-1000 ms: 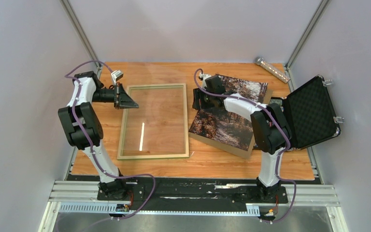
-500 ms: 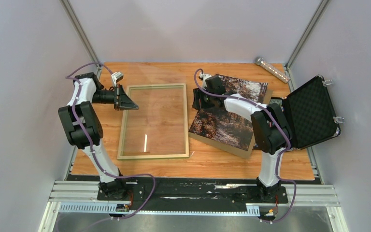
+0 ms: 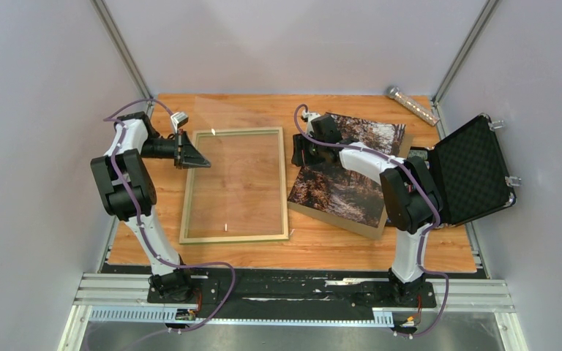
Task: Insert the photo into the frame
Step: Place the photo frame item in the photo frame.
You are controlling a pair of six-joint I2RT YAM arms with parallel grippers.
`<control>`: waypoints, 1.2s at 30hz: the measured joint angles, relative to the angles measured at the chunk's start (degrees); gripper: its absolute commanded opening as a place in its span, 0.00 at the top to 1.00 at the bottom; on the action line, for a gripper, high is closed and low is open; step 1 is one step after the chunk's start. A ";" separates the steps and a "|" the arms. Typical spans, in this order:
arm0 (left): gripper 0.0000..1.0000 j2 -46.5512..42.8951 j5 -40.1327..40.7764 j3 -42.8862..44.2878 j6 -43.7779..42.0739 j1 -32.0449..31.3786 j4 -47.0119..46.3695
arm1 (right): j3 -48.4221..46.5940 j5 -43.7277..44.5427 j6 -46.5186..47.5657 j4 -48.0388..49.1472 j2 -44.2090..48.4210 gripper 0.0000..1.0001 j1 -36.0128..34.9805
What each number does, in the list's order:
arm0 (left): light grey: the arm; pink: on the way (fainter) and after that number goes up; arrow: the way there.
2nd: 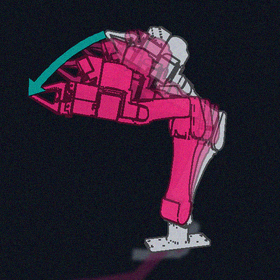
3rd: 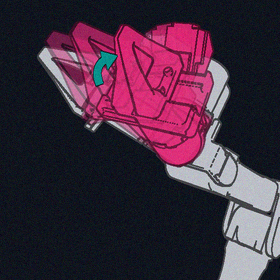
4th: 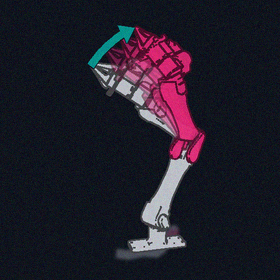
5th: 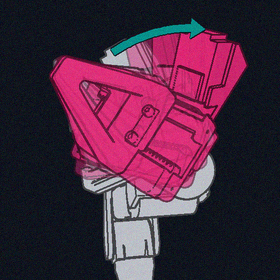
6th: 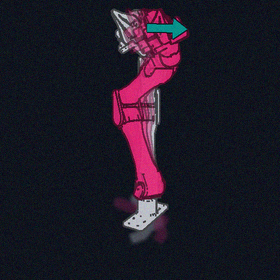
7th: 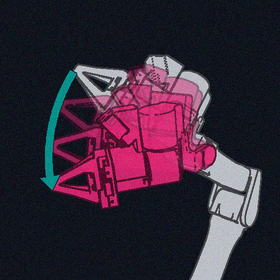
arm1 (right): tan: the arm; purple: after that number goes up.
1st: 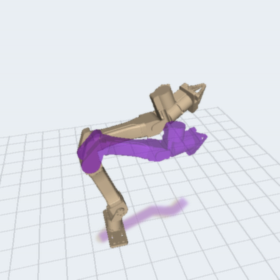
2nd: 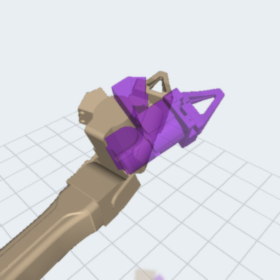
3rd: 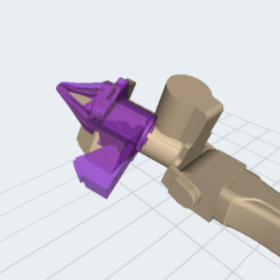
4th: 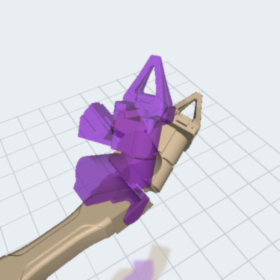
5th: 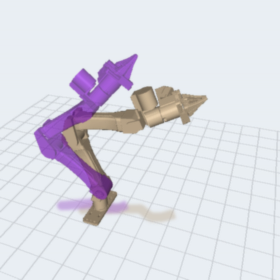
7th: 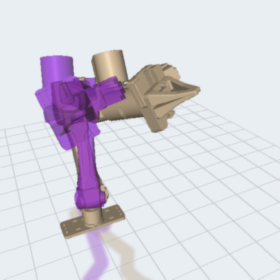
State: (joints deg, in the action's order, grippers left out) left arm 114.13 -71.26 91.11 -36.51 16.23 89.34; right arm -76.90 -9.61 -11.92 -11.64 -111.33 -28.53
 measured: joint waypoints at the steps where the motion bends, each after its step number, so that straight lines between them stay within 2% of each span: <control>1: 1.00 0.04 0.04 0.00 0.11 0.00 0.00 | 0.00 -0.04 0.00 -0.02 0.00 0.44 0.00; 18: 1.00 0.07 3.61 -1.73 4.74 0.00 -4.90 | -0.55 -3.13 -0.20 0.00 -0.46 0.47 -0.81; 27: 1.00 0.13 5.77 -1.86 6.47 0.00 -7.48 | -2.78 -4.72 -0.44 0.00 -3.89 0.49 -2.40; 36: 1.00 1.55 6.95 -1.86 6.67 0.00 -8.68 | -4.46 -5.51 -0.63 -0.22 -7.58 0.55 -2.80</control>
State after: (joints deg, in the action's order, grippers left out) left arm 115.68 -64.31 89.25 -29.85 16.23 80.66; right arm -81.36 -15.11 -12.56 -11.86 -118.91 -31.33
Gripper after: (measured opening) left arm 0.007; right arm 0.464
